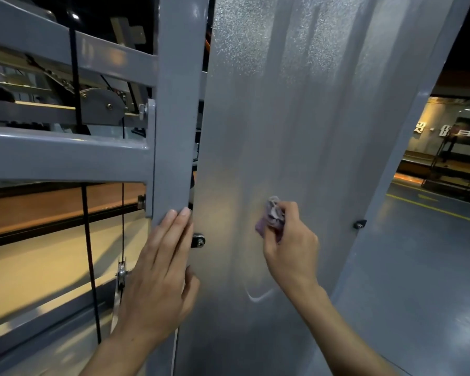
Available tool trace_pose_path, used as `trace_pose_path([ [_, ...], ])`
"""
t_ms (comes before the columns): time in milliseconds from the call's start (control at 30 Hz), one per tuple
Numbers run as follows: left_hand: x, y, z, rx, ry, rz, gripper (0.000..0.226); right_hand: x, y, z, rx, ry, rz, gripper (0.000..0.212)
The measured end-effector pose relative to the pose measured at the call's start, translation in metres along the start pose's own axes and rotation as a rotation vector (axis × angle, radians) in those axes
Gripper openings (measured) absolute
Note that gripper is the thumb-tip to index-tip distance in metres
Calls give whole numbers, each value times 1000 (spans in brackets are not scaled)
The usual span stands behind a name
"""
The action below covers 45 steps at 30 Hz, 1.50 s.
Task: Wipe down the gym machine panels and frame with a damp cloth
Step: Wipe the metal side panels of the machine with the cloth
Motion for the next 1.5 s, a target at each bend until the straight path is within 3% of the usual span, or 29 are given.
trace_pose_path([
  [100, 1, 1, -2, -4, 12, 14, 75, -57, 4, 23, -48, -124, -88, 27],
  [200, -1, 3, -3, -8, 34, 35, 73, -96, 5, 30, -53, -73, -244, 31],
  [300, -3, 6, -3, -13, 63, 23, 74, -84, -6, 14, -2, 20, -279, 25],
  [433, -3, 8, -7, 18, 143, 4, 76, -79, -25, 15, -38, -132, -156, 22],
  [667, -7, 18, -16, 36, 282, -45, 77, -115, 20, 34, -295, 30, -537, 38],
  [833, -14, 22, -26, 106, 418, -167, 63, -102, -27, 10, -201, 99, -449, 44],
  [1067, -12, 21, -34, 222, 525, -144, 69, -127, 11, 42, -474, 143, -675, 35],
  [1267, -16, 21, -33, 234, 580, -171, 52, -101, 10, 39, -477, -2, -501, 24],
  [1400, -17, 20, -35, 248, 588, -185, 47, -136, 21, 56, -537, -52, -518, 26],
  [1500, -18, 18, -38, 256, 608, -179, 48, -122, 18, 53, -547, -38, -495, 26],
])
Point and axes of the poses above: each hand's wrist, its own y-axis away from the middle knuckle, its own z-axis out of the palm, x = y × z, the point moved 10 cm from there along -y, towards the middle knuckle, and after that the axes turned 3 degrees about x, right-handed, at the moved point
